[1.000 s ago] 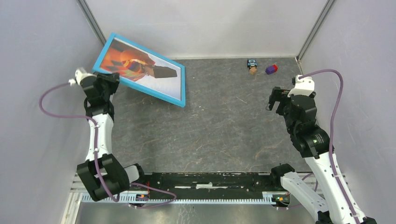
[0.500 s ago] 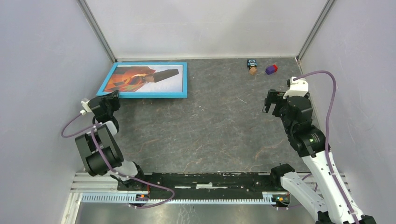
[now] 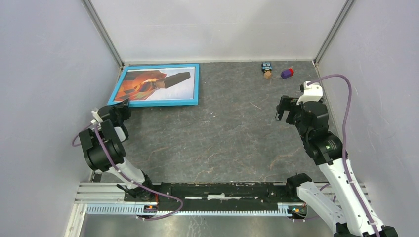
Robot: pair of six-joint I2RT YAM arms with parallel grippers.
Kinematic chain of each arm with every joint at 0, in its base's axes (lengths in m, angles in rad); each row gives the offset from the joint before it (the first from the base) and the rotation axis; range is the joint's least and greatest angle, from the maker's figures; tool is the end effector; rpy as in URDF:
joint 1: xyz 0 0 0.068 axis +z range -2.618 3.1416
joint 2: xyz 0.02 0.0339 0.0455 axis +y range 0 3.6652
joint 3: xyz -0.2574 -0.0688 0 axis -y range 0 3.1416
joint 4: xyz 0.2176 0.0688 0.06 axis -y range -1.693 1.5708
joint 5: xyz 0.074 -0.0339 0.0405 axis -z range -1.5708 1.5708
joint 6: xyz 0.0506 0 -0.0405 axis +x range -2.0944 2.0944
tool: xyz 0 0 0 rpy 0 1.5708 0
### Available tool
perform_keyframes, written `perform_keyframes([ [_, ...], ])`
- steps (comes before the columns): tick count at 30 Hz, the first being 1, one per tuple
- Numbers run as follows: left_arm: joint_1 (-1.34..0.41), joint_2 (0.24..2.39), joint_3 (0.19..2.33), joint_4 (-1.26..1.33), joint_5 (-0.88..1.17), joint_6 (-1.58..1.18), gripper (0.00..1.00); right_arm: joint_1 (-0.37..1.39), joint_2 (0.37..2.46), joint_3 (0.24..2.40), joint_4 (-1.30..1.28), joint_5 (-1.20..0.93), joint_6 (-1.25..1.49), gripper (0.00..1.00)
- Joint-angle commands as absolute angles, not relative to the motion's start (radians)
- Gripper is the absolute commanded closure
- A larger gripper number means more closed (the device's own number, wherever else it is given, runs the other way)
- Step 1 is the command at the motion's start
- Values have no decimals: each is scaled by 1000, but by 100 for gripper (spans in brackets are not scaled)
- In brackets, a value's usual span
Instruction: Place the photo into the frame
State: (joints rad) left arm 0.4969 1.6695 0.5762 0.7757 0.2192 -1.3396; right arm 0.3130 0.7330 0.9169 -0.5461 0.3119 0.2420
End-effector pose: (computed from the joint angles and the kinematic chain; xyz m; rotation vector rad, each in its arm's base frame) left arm 0.2829 0.1409 0.1654 -1.4557 1.3081 -0.7735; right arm 0.1436 0.0302 0.3412 0.1390 1.9104 0.0723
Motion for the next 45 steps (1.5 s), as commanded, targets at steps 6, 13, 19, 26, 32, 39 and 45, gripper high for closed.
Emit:
perform_keyframes([
  [6, 492, 1572, 729, 234, 45, -1241, 46, 313, 726, 889, -523, 278, 257, 2],
  [13, 484, 1479, 918, -280, -61, -1211, 0, 313, 720, 879, -527, 241, 254, 2],
  [19, 365, 1257, 840, -273, 13, -1105, 0, 312, 726, 860, -547, 182, 245, 2],
  [26, -158, 1020, 805, -176, 3, -781, 0, 312, 723, 802, -537, 69, 198, 2],
  [32, -419, 871, 895, -147, 101, -524, 0, 312, 646, 720, -507, 15, 174, 2],
  [39, -510, 770, 1048, -143, 239, -467, 0, 313, 518, 684, -489, 7, 164, 2],
  [45, -509, 678, 1062, -160, 215, -411, 0, 312, 419, 650, -475, 65, 163, 2],
])
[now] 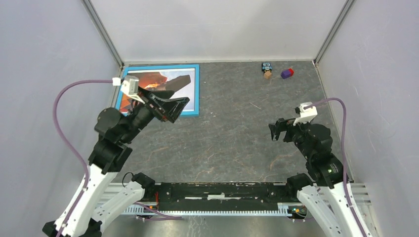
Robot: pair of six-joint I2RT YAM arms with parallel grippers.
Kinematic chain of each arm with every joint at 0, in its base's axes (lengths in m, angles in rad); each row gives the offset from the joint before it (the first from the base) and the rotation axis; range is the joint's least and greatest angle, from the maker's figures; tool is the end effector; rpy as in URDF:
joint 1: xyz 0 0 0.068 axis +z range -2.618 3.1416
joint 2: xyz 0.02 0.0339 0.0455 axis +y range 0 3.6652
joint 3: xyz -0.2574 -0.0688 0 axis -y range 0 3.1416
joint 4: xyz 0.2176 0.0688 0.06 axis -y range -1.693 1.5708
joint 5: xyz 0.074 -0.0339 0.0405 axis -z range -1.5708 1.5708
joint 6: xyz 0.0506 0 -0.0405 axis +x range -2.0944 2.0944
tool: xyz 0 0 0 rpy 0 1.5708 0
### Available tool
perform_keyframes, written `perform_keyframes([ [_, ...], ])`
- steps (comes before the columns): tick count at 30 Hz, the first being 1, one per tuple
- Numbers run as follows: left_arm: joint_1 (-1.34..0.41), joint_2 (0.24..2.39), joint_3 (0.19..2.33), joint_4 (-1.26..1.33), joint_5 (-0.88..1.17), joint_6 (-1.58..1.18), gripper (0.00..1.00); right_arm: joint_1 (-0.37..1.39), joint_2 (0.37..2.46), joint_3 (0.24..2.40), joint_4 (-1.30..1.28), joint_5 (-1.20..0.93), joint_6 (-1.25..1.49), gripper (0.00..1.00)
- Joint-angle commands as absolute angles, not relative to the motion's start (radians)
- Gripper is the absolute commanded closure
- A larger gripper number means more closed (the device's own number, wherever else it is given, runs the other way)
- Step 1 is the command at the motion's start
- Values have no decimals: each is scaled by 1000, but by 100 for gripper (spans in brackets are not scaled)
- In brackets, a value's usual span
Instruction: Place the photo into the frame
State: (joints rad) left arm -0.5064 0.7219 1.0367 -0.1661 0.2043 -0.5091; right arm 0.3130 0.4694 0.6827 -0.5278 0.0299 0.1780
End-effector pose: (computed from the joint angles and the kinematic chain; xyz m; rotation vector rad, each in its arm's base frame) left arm 0.1151 -0.0756 0.4263 0.1752 1.4893 -0.9739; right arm 0.1041 0.0321 0.2961 -0.1074 1.8937 0.3073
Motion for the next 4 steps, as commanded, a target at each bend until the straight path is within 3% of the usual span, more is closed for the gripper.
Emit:
perform_keyframes([
  [1, -509, 668, 1062, -171, 206, -399, 0, 313, 407, 637, -468, 66, 151, 2],
  [4, -510, 653, 1063, -205, 186, -379, 0, 313, 388, 618, -457, 66, 126, 2],
])
